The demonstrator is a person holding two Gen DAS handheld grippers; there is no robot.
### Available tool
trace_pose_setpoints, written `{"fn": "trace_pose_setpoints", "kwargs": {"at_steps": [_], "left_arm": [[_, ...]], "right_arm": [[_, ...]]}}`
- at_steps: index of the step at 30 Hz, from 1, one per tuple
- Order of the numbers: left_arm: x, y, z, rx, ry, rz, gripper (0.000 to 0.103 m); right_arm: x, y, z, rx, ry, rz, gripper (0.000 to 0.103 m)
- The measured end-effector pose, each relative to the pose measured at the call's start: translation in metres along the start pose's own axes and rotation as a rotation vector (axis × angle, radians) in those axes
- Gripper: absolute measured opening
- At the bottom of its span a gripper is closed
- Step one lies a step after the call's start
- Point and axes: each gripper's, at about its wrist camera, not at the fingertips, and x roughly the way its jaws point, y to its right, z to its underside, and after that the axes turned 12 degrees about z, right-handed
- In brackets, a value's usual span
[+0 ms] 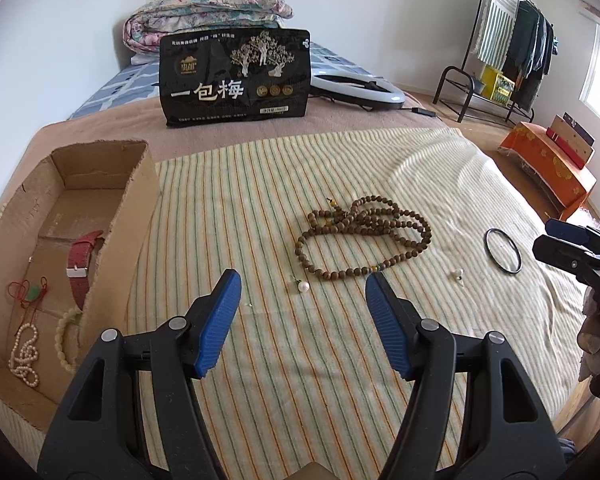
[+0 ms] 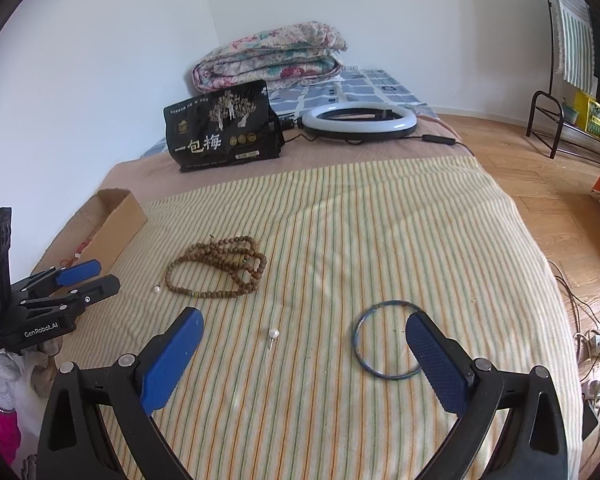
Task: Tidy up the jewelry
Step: 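Grasp one pearl earring with the left tool while the right tool grasps the other earring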
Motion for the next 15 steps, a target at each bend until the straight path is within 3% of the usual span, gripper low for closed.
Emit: {"fn": "trace_pose_setpoints", "kwargs": {"at_steps": [15], "left_arm": [[0.038, -0.003, 0.007, 0.018, -0.053, 0.014, 0.044]], "right_arm": [[0.039, -0.026, 0.014, -0.072, -0.053, -0.029, 0.085]]}}
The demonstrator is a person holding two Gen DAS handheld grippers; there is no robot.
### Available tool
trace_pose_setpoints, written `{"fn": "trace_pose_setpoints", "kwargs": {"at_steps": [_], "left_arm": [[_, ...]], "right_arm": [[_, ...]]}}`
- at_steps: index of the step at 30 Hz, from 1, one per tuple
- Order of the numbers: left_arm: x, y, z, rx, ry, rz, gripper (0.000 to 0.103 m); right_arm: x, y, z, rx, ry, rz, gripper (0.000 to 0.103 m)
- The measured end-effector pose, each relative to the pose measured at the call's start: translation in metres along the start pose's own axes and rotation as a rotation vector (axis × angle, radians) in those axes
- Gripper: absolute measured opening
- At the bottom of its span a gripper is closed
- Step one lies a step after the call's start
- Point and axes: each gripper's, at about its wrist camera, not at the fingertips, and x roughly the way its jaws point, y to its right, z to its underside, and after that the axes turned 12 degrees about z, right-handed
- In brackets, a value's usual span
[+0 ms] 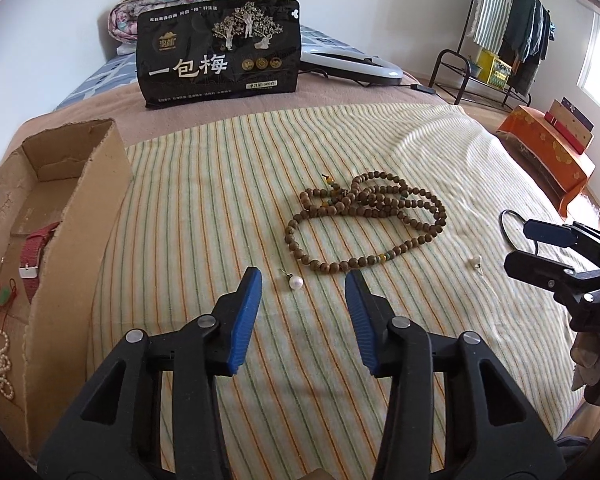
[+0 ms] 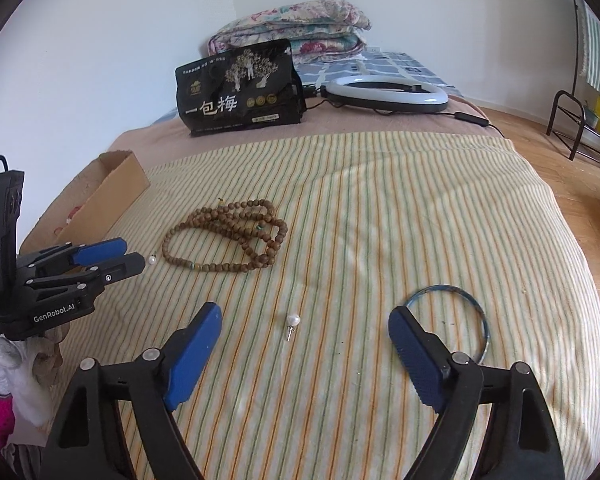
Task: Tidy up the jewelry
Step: 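Grasp one pearl earring with the left tool while the right tool grasps the other earring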
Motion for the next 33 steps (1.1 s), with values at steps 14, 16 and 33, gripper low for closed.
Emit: {"fn": "trace_pose_setpoints", "kwargs": {"at_steps": [14, 16, 33], "left_arm": [[0.018, -0.007, 0.003, -0.017, -0.019, 0.012, 0.032], [0.019, -0.008, 0.003, -0.019, -0.019, 0.014, 0.031], [0.026, -0.008, 0.004, -0.014, -0.023, 0.006, 0.008]], "right_arm": [[0.029, -0.021, 0.005, -0.084, -0.039, 0.019, 0.055], [0.032, -0.022, 0.005, -0.084, -0.044, 0.024, 0.05], [0.036, -0.022, 0.006, -0.089, -0.047, 0.039, 0.029]]}}
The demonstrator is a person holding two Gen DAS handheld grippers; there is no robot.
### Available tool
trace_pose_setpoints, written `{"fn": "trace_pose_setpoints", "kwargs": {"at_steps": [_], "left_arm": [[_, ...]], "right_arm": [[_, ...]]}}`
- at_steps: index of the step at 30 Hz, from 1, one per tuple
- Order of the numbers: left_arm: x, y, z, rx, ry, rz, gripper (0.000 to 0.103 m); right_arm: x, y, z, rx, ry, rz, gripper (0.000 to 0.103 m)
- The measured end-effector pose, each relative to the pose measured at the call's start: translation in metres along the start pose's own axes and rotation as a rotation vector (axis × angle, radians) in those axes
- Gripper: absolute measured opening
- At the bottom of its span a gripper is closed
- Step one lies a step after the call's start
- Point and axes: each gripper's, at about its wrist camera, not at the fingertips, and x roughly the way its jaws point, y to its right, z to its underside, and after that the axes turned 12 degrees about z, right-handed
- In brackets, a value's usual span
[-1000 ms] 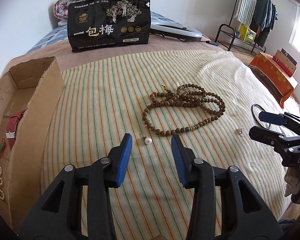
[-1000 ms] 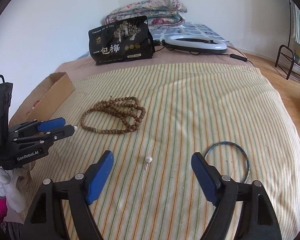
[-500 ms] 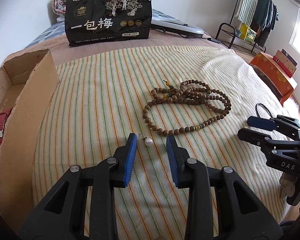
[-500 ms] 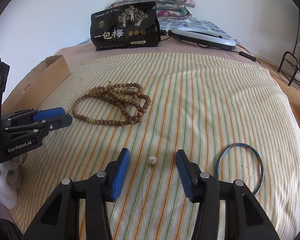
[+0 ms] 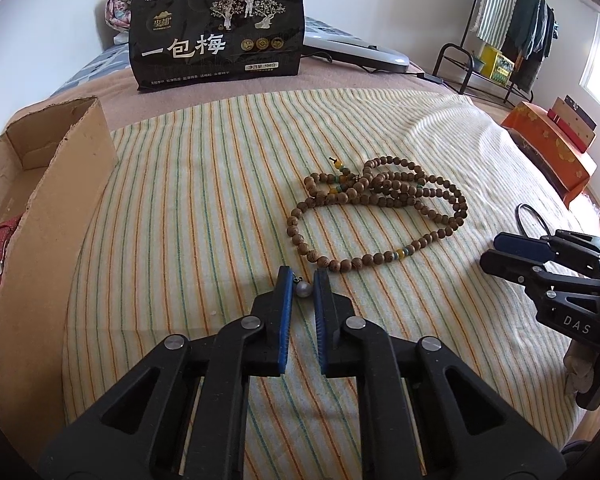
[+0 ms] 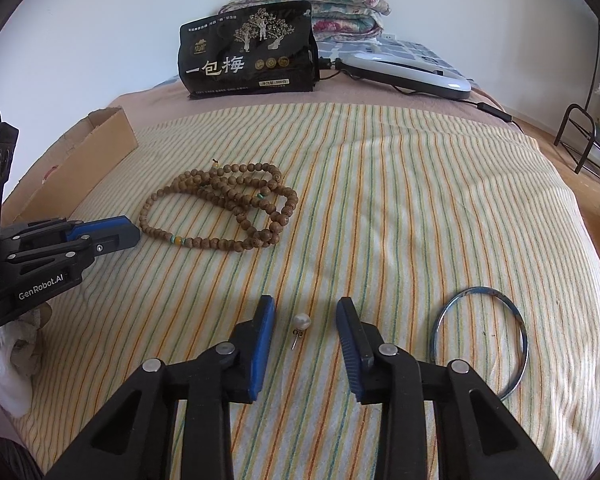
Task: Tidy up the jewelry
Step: 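Grasp one pearl earring with the left tool while the right tool grasps the other earring, then carry both pearl earrings over the cardboard box with both tools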
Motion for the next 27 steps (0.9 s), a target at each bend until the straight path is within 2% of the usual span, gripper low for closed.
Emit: {"fn": "trace_pose_setpoints", "kwargs": {"at_steps": [8, 10, 27], "left_arm": [[-0.004, 0.0, -0.001, -0.011, 0.003, 0.001, 0.007], [-0.006, 0.0, -0.001, -0.014, 0.005, 0.002, 0.007], [-0.055, 0.008, -0.004, -0.01, 0.076, 0.007, 0.007]], "right_arm": [[0.001, 0.001, 0.0, 0.013, 0.001, -0.013, 0.01], [0.0, 0.002, 0.0, 0.02, 0.001, -0.02, 0.008], [-0.042, -0.002, -0.008, 0.022, 0.059, -0.032, 0.007]]}}
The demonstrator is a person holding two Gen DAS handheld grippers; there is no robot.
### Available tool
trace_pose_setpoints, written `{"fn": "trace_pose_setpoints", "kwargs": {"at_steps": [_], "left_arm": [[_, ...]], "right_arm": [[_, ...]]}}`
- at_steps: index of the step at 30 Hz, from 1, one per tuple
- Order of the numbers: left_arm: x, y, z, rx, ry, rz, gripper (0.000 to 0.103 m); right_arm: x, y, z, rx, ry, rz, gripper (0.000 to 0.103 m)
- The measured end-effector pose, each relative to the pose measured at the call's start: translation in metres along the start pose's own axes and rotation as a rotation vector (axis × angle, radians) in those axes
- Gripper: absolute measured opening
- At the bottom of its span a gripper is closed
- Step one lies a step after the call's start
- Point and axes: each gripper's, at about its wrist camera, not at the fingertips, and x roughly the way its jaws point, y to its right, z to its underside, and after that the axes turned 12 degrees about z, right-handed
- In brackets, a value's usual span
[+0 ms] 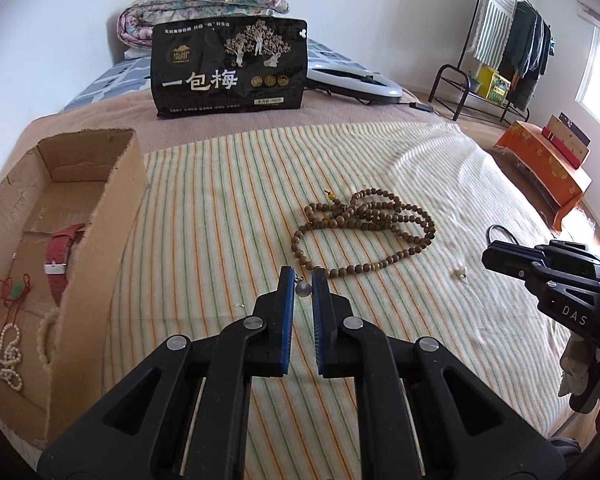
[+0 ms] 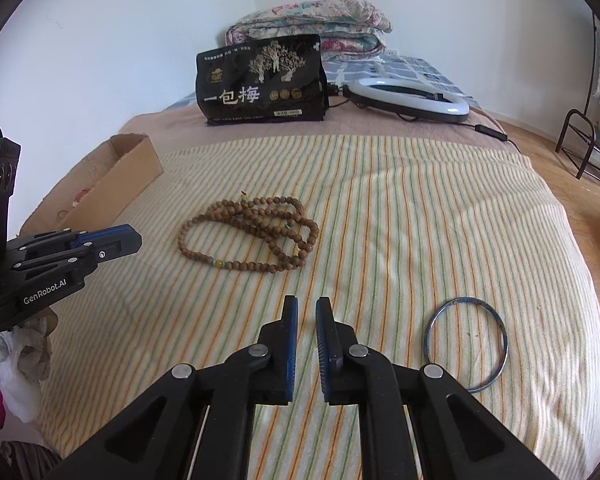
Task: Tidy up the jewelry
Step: 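Carry both pearl earrings over the cardboard box with both tools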
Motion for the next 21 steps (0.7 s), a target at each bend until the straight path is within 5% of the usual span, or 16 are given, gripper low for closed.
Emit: {"fn": "trace_pose_setpoints", "kwargs": {"at_steps": [21], "left_arm": [[-0.093, -0.005, -0.006, 0.002, 0.133, -0.041, 0.007]], "right_arm": [[-0.08, -0.038, -0.025, -0.029, 0.131, -0.039, 0.007]]}}
